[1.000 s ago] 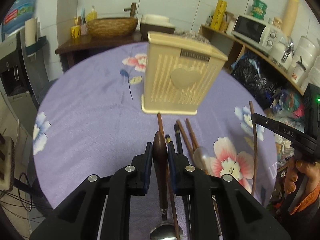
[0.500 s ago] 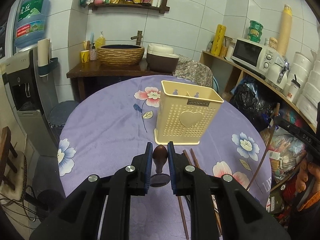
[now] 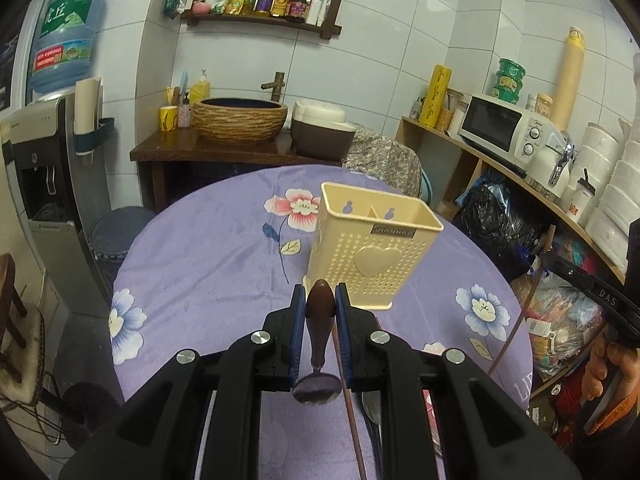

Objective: Organize utensils
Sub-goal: 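Lower the spoon into the cream holder with the left tool while the right tool drops the chopstick in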

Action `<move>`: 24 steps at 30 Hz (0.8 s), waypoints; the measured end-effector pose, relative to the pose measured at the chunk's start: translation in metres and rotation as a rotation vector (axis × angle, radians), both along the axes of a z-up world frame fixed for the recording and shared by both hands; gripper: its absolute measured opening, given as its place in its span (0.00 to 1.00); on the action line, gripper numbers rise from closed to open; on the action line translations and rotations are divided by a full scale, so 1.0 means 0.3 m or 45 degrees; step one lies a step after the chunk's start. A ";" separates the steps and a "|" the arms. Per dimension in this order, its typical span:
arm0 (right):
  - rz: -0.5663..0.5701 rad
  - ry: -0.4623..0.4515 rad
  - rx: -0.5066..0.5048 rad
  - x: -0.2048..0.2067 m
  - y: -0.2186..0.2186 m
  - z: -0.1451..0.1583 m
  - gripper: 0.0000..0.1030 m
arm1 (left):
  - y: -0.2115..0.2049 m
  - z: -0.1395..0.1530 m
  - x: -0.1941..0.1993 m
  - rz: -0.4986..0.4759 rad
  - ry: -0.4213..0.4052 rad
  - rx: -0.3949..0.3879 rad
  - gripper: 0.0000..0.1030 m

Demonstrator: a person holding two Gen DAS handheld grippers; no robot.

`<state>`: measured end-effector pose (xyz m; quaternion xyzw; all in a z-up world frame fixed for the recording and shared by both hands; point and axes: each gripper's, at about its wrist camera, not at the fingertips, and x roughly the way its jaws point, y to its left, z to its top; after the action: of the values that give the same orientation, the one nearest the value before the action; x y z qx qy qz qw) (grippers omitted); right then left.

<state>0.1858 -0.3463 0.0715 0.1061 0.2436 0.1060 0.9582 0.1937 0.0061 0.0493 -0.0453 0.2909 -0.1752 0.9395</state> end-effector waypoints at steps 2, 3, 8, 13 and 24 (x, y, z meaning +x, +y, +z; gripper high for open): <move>0.010 -0.013 -0.002 0.018 0.005 0.030 0.08 | -0.006 0.043 0.008 -0.007 -0.029 -0.001 0.15; 0.020 -0.029 -0.006 0.031 0.008 0.058 0.08 | -0.011 0.062 0.013 -0.012 -0.039 -0.002 0.15; 0.061 -0.132 0.013 0.108 0.030 0.241 0.08 | -0.052 0.262 0.076 -0.059 -0.150 -0.008 0.15; 0.048 -0.265 0.011 0.226 0.077 0.465 0.08 | -0.113 0.449 0.177 -0.062 -0.246 -0.012 0.15; -0.074 -0.349 -0.033 0.438 0.171 0.483 0.08 | -0.231 0.404 0.385 -0.004 -0.201 0.019 0.15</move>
<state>0.3171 -0.2950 0.2165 0.0854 0.1084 0.0885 0.9865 0.3092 -0.0631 0.1705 -0.0237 0.2175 -0.1776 0.9595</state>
